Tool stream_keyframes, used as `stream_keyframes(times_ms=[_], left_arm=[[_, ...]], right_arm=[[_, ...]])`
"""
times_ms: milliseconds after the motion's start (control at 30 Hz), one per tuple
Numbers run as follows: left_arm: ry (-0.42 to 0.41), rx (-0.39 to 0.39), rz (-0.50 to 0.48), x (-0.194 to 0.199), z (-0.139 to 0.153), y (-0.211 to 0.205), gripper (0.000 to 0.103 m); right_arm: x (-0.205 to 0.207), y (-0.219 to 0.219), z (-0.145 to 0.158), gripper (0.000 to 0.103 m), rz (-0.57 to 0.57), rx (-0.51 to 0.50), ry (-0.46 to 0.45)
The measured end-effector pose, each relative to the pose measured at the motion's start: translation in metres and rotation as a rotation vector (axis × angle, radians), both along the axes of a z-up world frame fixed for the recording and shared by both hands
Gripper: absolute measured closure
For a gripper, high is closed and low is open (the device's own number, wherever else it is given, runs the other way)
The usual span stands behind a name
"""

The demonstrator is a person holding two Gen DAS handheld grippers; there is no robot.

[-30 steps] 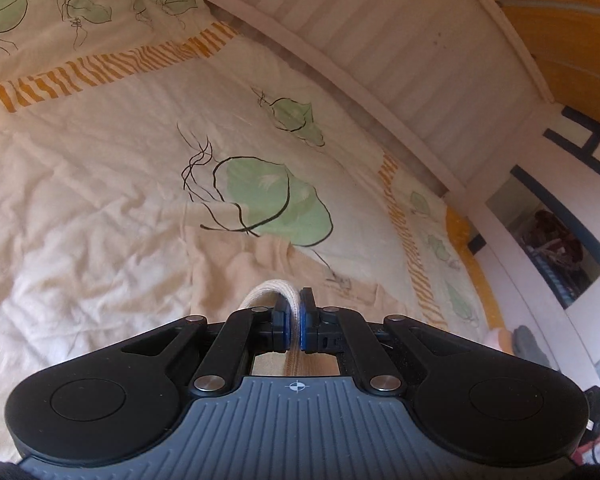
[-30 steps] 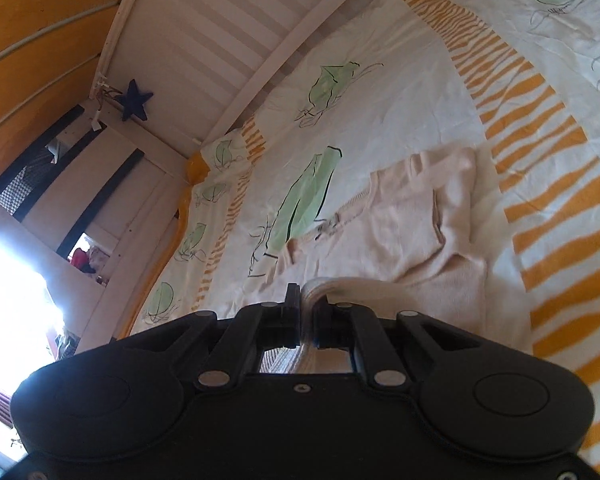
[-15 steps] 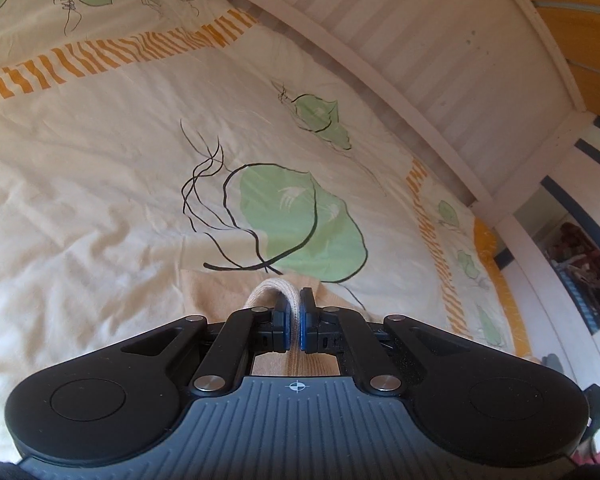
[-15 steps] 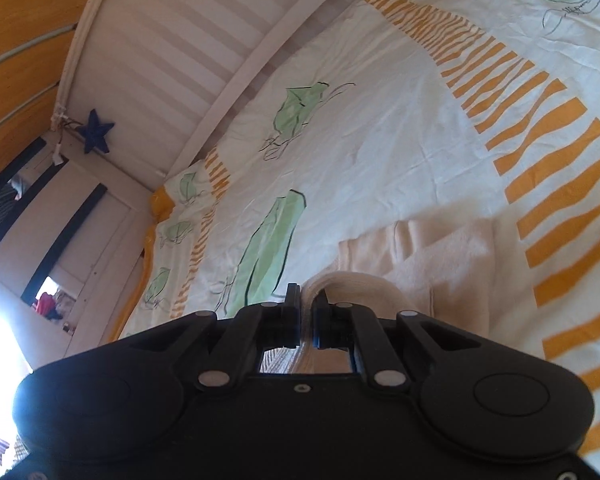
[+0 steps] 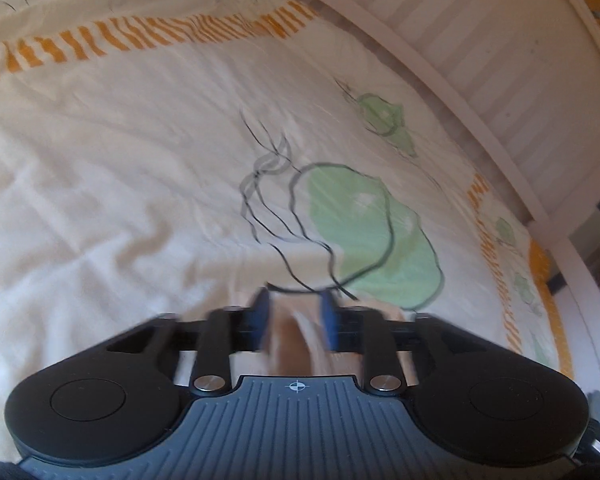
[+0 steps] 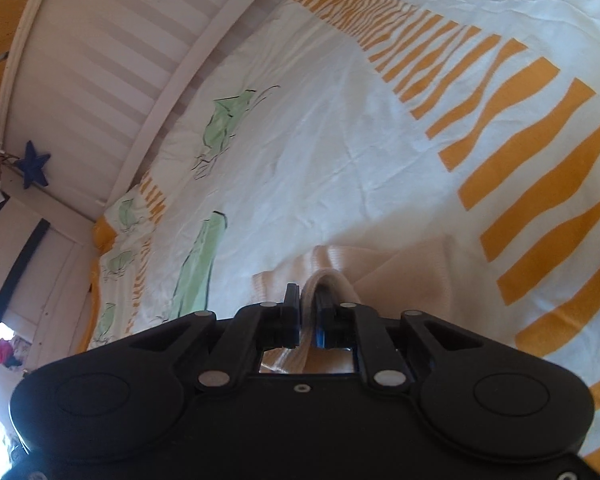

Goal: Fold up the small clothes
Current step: 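Lift the hem with both grippers and fold it toward the collar, then lower the hem onto the sweater and open both grippers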

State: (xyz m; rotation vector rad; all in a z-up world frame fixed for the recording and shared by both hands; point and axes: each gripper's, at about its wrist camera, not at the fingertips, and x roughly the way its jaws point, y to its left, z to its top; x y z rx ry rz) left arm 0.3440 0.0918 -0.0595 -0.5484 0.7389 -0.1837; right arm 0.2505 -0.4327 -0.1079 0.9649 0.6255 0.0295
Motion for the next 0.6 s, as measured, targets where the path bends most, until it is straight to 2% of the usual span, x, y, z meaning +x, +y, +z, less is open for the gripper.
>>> stream_keyframes(times_ms=[33,100,133,167,267,367,600], left_arm=[[-0.013,0.013,0.008,-0.002,0.002,0.003,0.064],[-0.024,0.045,-0.008,-0.007,0.009,0.006,0.063],[-0.030,0.067,-0.024,-0.012,0.012,0.005,0.061],[-0.039,0.095,-0.051,-0.017,0.016,0.005,0.059],[-0.044,0.152,-0.129,-0.035,0.020,0.001,0.058],[-0.025,0.153,-0.196,-0.053,0.016,-0.004,0.058],[-0.033,0.234,-0.322,-0.083,0.007,-0.022,0.058]], right_arm=[[-0.003,-0.002,0.001,0.083,-0.009,-0.003,-0.012],[-0.009,-0.004,0.008,0.070,-0.029,-0.034,-0.044],[-0.014,-0.004,0.013,0.051,-0.032,-0.054,-0.059],[-0.020,-0.004,0.017,0.044,-0.028,-0.075,-0.070],[-0.036,0.002,0.029,0.044,0.032,-0.157,-0.081],[-0.051,0.015,0.034,0.044,0.108,-0.256,-0.067],[-0.064,0.042,0.028,0.044,0.220,-0.420,-0.028]])
